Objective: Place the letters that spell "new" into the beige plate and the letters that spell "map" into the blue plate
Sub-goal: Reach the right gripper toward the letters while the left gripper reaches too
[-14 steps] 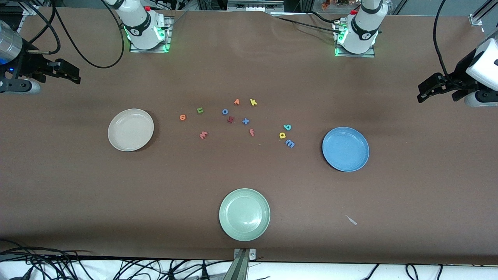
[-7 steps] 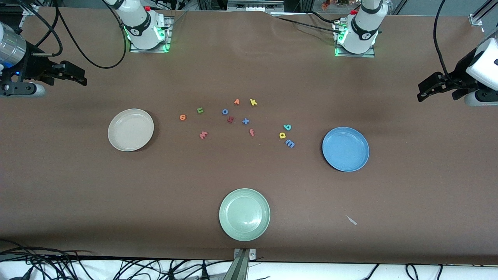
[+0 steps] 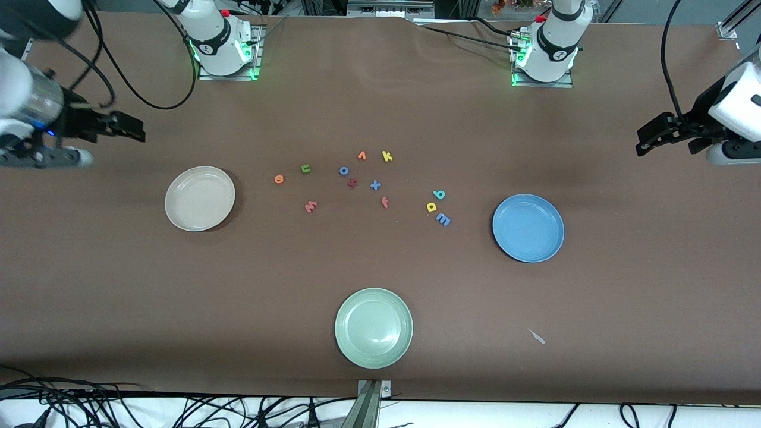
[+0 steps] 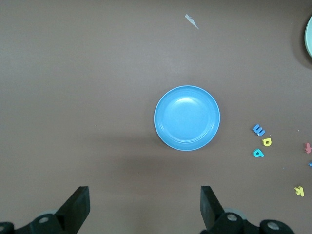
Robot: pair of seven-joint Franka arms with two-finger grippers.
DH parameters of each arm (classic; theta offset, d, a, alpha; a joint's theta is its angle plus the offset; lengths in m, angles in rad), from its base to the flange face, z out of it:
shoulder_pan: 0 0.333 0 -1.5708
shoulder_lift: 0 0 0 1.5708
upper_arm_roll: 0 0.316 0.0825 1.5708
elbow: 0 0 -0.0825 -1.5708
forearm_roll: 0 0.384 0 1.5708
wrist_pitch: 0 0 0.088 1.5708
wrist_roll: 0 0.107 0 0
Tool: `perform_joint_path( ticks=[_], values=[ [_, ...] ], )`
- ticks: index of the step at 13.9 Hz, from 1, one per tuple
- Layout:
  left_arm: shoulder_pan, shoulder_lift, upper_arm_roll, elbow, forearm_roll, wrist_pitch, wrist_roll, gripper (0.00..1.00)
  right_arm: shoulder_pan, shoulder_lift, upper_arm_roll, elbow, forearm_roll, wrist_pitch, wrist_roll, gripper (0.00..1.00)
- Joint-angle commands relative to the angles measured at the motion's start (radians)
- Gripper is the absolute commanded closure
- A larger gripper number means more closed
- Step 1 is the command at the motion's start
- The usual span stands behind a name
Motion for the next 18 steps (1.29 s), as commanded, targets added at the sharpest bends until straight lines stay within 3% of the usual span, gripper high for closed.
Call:
perform_joint_path(
  ticks=[1,4,7,12,15,18],
  values=[
    [-0.02,0.079,-0.036,0.033,-0.016,-0.022,0.018,0.0,0.051,0.094,0.001,0.02,-0.024,0.028,-0.001,0.0],
    [-0.038,0.162,-0.08,0.037,-0.014,-0.008,-0.002,0.0,0.088,0.174,0.001,0.02,0.014,0.089,0.008,0.0],
    [-0.092,0.239,-0.086,0.039,-0.017,0.021,-0.141,0.0,0.12,0.191,0.001,-0.067,0.063,0.219,0.066,0.0],
    [-0.23,0.354,-0.086,0.036,-0.013,0.169,-0.519,0.0,0.137,0.169,0.09,-0.328,0.057,0.527,0.213,0.0],
    [-0.305,0.425,-0.086,0.031,-0.014,0.237,-0.766,0.0,0.137,0.139,0.112,-0.495,0.057,0.727,0.22,0.0],
    [-0.357,0.469,-0.088,0.017,-0.019,0.292,-0.986,0.0,0.137,0.128,0.156,-0.61,0.059,0.868,0.293,0.0]
  ],
)
